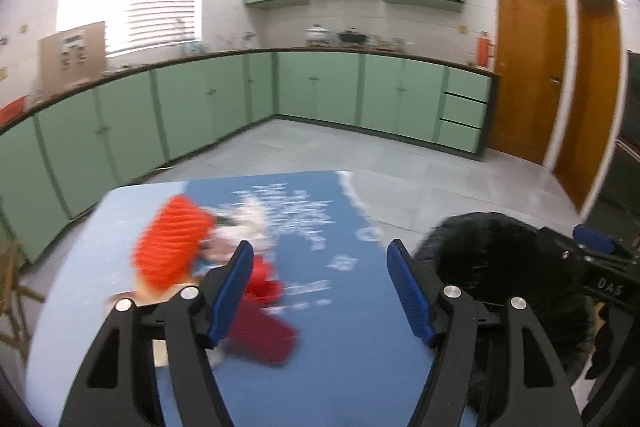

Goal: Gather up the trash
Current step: 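Move back to the table and grasp the dark red scouring pad with the right tool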

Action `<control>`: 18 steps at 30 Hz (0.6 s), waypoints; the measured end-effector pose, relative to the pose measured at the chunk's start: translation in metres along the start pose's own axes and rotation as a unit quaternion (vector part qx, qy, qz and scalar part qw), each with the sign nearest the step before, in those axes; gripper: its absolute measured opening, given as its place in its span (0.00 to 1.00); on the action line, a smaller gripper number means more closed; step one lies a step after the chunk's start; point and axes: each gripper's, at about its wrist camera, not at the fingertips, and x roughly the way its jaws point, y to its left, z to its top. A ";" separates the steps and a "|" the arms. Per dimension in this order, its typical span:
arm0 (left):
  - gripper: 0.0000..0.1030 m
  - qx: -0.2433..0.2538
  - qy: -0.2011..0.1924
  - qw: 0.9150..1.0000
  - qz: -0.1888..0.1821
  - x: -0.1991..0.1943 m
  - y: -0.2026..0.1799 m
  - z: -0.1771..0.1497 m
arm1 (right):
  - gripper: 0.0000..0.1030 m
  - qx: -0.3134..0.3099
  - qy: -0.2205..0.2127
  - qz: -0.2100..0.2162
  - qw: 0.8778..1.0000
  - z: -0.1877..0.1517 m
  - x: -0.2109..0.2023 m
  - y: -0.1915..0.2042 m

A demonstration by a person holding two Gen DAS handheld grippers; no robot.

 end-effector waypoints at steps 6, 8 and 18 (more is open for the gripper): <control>0.66 -0.012 -0.002 0.998 0.063 -0.015 0.056 -0.015 | 0.88 -0.042 0.006 0.059 0.997 -0.008 0.014 0.065; 0.66 -0.016 0.006 0.997 0.076 -0.015 0.071 -0.024 | 0.88 -0.053 0.013 0.079 0.995 -0.013 0.021 0.088; 0.66 -0.037 0.037 0.993 0.103 -0.011 0.119 -0.065 | 0.88 -0.136 0.052 0.137 0.980 -0.048 0.061 0.170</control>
